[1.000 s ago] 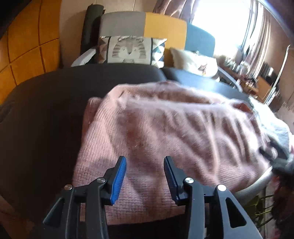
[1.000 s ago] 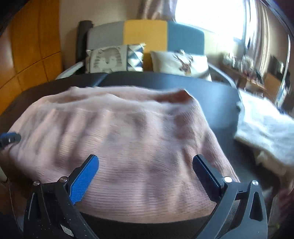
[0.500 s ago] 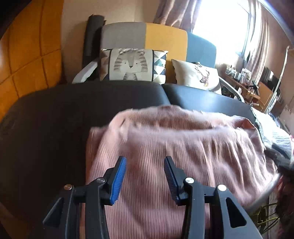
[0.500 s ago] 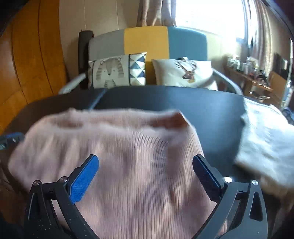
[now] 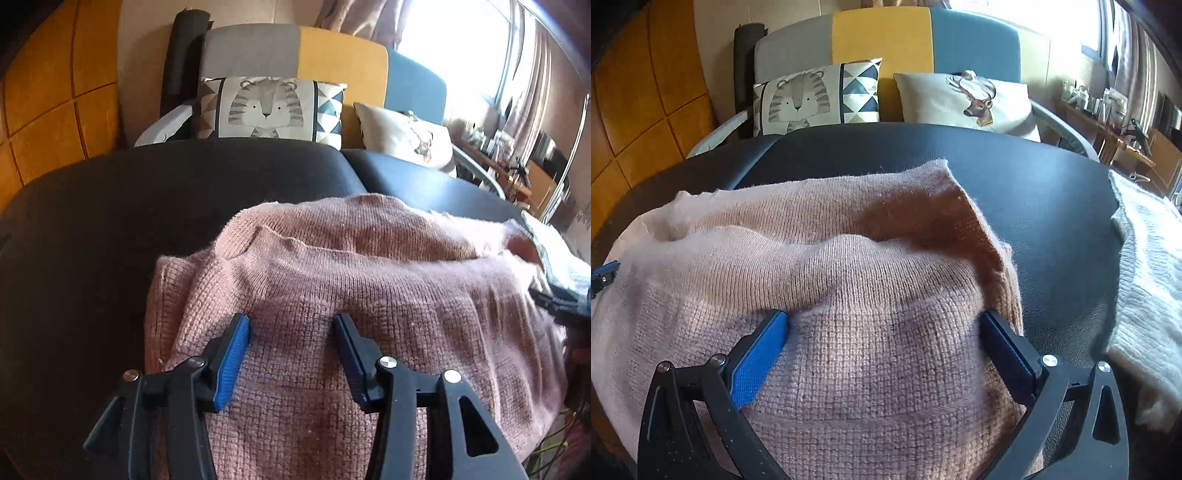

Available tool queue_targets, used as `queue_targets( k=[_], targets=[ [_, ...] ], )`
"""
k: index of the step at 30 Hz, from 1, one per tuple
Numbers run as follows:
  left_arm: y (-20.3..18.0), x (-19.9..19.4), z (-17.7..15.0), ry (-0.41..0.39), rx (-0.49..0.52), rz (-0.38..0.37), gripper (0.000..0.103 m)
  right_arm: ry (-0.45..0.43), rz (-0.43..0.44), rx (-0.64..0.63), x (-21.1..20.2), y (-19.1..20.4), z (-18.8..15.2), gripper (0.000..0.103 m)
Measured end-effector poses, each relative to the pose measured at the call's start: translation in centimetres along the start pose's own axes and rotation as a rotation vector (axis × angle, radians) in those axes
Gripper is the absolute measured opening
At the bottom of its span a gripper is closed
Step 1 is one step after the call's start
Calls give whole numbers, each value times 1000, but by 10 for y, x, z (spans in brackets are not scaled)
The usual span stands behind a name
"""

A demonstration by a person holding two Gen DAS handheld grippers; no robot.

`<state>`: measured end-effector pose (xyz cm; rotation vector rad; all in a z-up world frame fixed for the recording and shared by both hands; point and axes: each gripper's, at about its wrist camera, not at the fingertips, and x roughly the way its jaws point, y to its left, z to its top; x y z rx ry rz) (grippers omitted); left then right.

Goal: Fold clothes

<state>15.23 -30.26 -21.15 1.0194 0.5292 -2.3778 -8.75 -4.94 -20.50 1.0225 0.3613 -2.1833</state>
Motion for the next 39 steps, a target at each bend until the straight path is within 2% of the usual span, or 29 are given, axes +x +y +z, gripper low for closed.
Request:
queue_targets(
  k=[4, 9, 14, 39],
  targets=[
    [3, 1, 2, 11, -11, -11, 50, -6, -1, 3, -2, 0, 0, 103],
    [-7, 0, 11, 83, -2, 61, 50, -10, -7, 1, -5, 1, -1, 103],
    [-15, -2, 14, 111, 6, 111, 50, -14, -15, -1, -6, 2, -2, 103],
    [-25, 2, 16, 136, 31, 177, 52, -22, -16, -1, -4, 0, -5, 103]
  ],
)
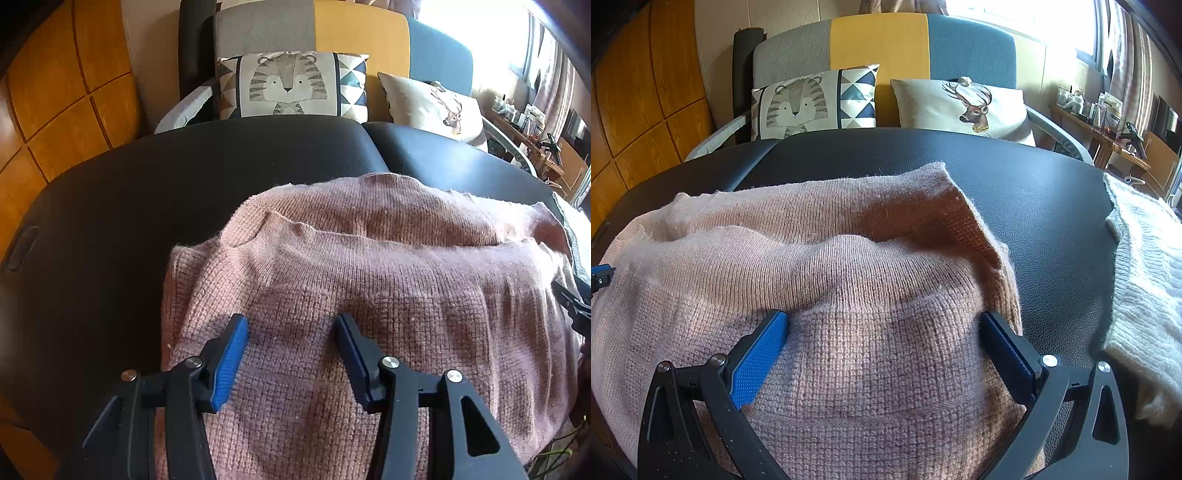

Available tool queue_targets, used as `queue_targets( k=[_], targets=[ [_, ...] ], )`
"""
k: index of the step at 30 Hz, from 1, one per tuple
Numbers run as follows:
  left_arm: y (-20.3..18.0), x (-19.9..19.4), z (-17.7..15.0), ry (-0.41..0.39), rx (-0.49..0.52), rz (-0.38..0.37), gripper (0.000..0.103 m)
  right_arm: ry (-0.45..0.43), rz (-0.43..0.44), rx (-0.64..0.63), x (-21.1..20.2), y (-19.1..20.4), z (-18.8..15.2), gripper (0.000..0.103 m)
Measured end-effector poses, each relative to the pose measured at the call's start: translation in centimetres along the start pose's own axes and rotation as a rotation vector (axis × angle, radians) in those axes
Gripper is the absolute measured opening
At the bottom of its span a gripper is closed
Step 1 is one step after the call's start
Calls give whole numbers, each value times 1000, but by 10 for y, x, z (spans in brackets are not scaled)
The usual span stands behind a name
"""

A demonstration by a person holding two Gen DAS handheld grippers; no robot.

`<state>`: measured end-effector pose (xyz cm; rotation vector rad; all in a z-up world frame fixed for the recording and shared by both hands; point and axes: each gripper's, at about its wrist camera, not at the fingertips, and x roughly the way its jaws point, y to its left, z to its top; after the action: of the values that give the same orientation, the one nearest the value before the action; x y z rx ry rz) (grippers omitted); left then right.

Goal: Fold clothes

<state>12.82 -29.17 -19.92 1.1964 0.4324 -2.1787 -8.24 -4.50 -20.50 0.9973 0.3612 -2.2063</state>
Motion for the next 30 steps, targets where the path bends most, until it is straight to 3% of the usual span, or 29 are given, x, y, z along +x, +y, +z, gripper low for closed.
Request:
queue_targets(
  k=[15, 20, 24, 30],
  targets=[
    [-1, 3, 0, 2, 0, 19, 57, -1, 0, -1, 1, 0, -1, 103],
    [12, 5, -3, 4, -82, -48, 58, 3, 5, 2, 2, 0, -2, 103],
    [18, 5, -6, -20, -91, -97, 58, 4, 12, 6, 2, -1, -2, 103],
    [18, 2, -5, -18, -84, -83, 58, 4, 41, 25, 2, -6, -3, 103]
  ],
)
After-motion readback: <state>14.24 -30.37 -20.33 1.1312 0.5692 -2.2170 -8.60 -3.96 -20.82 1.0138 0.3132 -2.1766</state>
